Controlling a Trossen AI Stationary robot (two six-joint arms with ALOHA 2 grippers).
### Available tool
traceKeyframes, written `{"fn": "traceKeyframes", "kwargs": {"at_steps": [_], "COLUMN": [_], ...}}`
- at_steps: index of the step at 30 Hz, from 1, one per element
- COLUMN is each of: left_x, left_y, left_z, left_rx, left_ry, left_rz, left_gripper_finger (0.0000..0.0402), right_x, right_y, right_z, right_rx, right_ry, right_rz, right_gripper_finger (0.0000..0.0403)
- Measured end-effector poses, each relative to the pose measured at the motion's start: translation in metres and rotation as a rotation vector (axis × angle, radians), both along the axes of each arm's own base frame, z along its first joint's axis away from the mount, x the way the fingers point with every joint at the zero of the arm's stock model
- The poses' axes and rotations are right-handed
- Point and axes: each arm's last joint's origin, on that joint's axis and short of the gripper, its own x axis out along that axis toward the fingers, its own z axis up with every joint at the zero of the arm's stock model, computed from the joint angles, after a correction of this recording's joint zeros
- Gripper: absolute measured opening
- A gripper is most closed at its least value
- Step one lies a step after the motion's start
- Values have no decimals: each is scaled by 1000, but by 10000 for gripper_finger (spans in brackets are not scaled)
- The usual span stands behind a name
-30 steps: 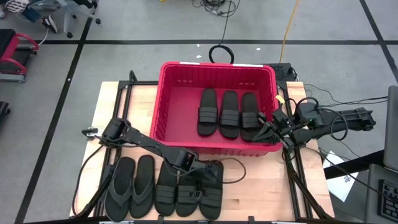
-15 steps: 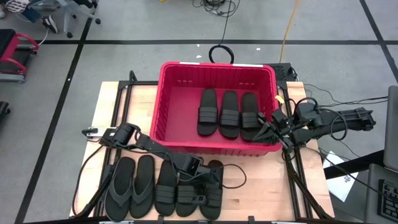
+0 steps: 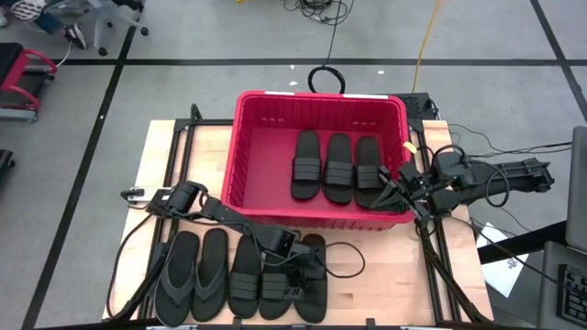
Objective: Pick and place slides into bin
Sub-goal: Put the black slide into the red bin
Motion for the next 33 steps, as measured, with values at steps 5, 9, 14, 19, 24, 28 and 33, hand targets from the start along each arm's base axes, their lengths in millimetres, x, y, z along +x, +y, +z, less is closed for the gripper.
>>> {"fn": "traceKeyframes", "kwargs": {"at_steps": [5, 9, 14, 19, 24, 28, 33], "left_x": [-6, -15, -47, -93, -139, -178, -217], "left_y": [-7, -11, -13, 11, 58, 101, 154], "left_z": [29, 72, 136, 209, 277, 316, 330], "left_rx": [-19, -115, -145, -110, -65, 81, 254], "left_ry": [-88, -200, -302, -424, -646, -821, -794], "left_rz": [-27, -85, -113, 4, 261, 598, 1047], "left_gripper_finger": [11, 6, 10, 6, 5, 8, 4], "right_x": [0, 0, 0, 0, 1, 1, 2], "right_y": [0, 0, 0, 0, 0, 0, 0], "right_z": [0, 0, 0, 0, -1, -1, -1], "right_rx": [-7, -6, 3, 2, -31, -76, -147], "right_ry": [-3, -3, 1, -2, -9, -29, -58], "right_rz": [0, 0, 5, 6, 6, 4, -27], "right_gripper_finger": [0, 0, 0, 0, 0, 0, 0]}}
